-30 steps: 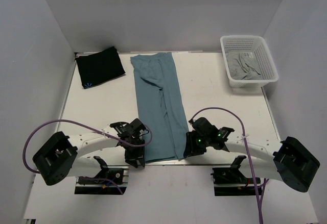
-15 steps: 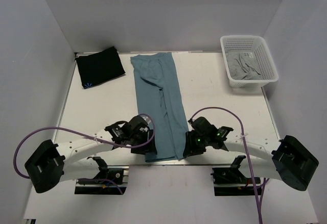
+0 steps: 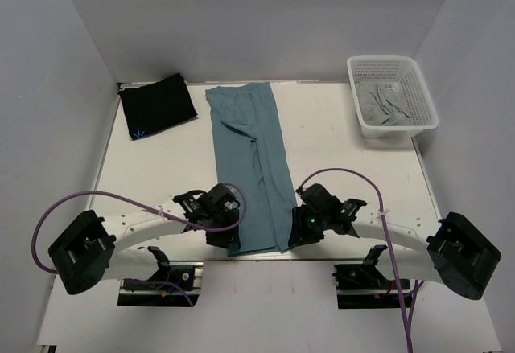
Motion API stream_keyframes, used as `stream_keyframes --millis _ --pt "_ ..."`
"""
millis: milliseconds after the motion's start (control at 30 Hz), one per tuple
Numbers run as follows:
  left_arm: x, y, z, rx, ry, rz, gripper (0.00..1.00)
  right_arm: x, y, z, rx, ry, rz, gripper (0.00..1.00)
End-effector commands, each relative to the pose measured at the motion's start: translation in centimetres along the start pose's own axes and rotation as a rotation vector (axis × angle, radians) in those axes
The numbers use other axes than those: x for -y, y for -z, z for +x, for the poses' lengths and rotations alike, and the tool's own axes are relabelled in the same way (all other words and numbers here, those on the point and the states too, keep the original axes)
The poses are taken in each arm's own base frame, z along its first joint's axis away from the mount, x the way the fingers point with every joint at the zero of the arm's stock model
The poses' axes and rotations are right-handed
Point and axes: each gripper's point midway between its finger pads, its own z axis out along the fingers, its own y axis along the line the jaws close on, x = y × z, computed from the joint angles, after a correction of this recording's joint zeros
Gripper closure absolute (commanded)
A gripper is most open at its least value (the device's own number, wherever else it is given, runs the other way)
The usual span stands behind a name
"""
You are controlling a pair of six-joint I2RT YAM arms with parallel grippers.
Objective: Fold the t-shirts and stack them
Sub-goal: Grab the bottom of the folded rectangular tshirt with both arms, then fold the folded rectangular tshirt in 1/3 of the way
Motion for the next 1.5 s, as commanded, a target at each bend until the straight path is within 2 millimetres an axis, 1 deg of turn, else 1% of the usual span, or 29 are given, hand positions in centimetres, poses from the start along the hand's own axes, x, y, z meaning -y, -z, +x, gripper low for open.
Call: stream_keyframes --millis 0,100,167,233,367,433,467,533,567,600,667,700,733,833,867,933,1033,1067,1100,1133,1167,1200,1233,1300,1333,1367,1400,1433,1467 --pt "0.4 0.5 1.2 -0.057 -0.005 0.032 0.45 2.3 -0.3 0.8 -0.020 -0.008 0.102 0.65" --pt "-1.2 0.5 2.2 -0.090 0.010 -0.033 0.45 2.1 -0.3 0.7 -0.017 -0.007 0.095 0.65" --pt "-1.3 0.4 2.3 -0.089 0.010 -0.032 0.44 2.1 -0.4 0.7 -0.020 -0.007 0.091 0.67" --pt "-0.6 0.0 2.4 -0.093 0.009 0.003 0.42 2.0 -0.5 0.7 -0.021 -0.007 0.087 0.67" --pt "-0.4 -0.5 2.4 -0.091 0.032 0.018 0.42 1.8 -0.6 0.8 -0.023 -0.006 0.071 0.67" --pt "0.1 -0.7 2.3 -0.083 0.037 0.049 0.42 1.6 -0.6 0.6 -0.020 0.000 0.065 0.68" --pt "0.7 -1.0 1.7 -0.065 0.039 0.070 0.42 1.7 -0.7 0.7 -0.024 -0.005 0.069 0.68" --pt "0.8 -1.1 1.8 -0.066 0.030 0.073 0.51 1.5 -0.7 0.7 -0.023 0.008 0.064 0.68" --pt "0.4 -1.3 2.2 -0.085 0.037 0.052 0.59 1.6 -0.7 0.5 -0.020 0.003 0.067 0.69" --pt "0.4 -1.1 1.9 -0.078 0.037 0.044 0.66 1.5 -0.7 0.4 -0.014 0.004 0.064 0.69" --pt "-0.1 -0.9 1.8 -0.081 0.044 -0.001 0.83 1.7 -0.7 0.4 -0.011 0.007 0.072 0.73" --pt "-0.3 -0.9 1.6 -0.068 0.045 -0.019 0.99 1.6 -0.6 0.1 -0.002 0.009 0.073 0.76" --pt "-0.4 -0.7 1.5 -0.058 0.044 -0.026 1.00 1.4 -0.5 -0.1 0.007 0.014 0.070 0.79" --pt "0.7 0.4 -0.4 0.025 0.031 -0.004 1.00 0.7 -0.1 -1.0 0.040 0.033 0.056 0.88" --pt "0.8 0.5 -0.7 0.039 0.029 -0.002 1.00 0.5 -0.1 -1.5 0.061 0.048 0.051 0.91" --pt "2.6 1.2 -2.5 0.106 0.016 0.055 1.00 -0.9 0.6 -3.2 0.112 0.071 0.021 0.99" --pt "4.1 2.3 -4.6 0.171 0.006 0.084 1.00 -2.4 1.3 -5.7 0.171 0.094 0.027 1.00" --pt "3.9 2.5 -5.6 0.209 0.017 0.067 1.00 -3.0 1.5 -6.8 0.198 0.115 0.032 1.00" --pt "3.5 2.6 -6.1 0.231 0.028 0.049 1.00 -3.0 1.7 -7.3 0.207 0.121 0.048 1.00" --pt "4.0 3.3 -7.3 0.272 0.028 0.046 1.00 -3.5 2.1 -8.5 0.242 0.132 0.059 1.00" --pt "3.8 3.4 -8.2 0.306 0.043 0.012 1.00 -3.5 2.0 -9.7 0.263 0.124 0.091 1.00" --pt "3.9 3.5 -8.6 0.311 0.045 -0.001 1.00 -2.9 2.3 -10.4 0.282 0.125 0.141 1.00" --pt "4.4 4.2 -9.8 0.338 0.054 -0.009 1.00 -3.4 2.4 -11.4 0.300 0.128 0.149 1.00" --pt "4.2 4.6 -11.6 0.383 0.094 -0.054 1.00 -3.7 3.1 -13.6 0.343 0.107 0.187 1.00" --pt "3.5 4.6 -12.1 0.389 0.121 -0.089 1.00 -4.7 3.6 -15.2 0.375 0.091 0.183 1.00" --pt "3.2 4.8 -12.7 0.406 0.132 -0.113 1.00 -4.2 3.6 -15.8 0.377 0.073 0.206 1.00" --pt "3.5 5.4 -13.8 0.429 0.153 -0.116 1.00 -3.8 3.5 -16.4 0.386 0.065 0.227 1.00" --pt "2.9 5.6 -14.5 0.457 0.165 -0.153 1.00 -4.7 4.1 -17.6 0.422 0.063 0.216 1.00" --pt "2.5 5.8 -15.3 0.471 0.183 -0.164 1.00 -4.6 4.3 -18.5 0.435 0.049 0.218 1.00"
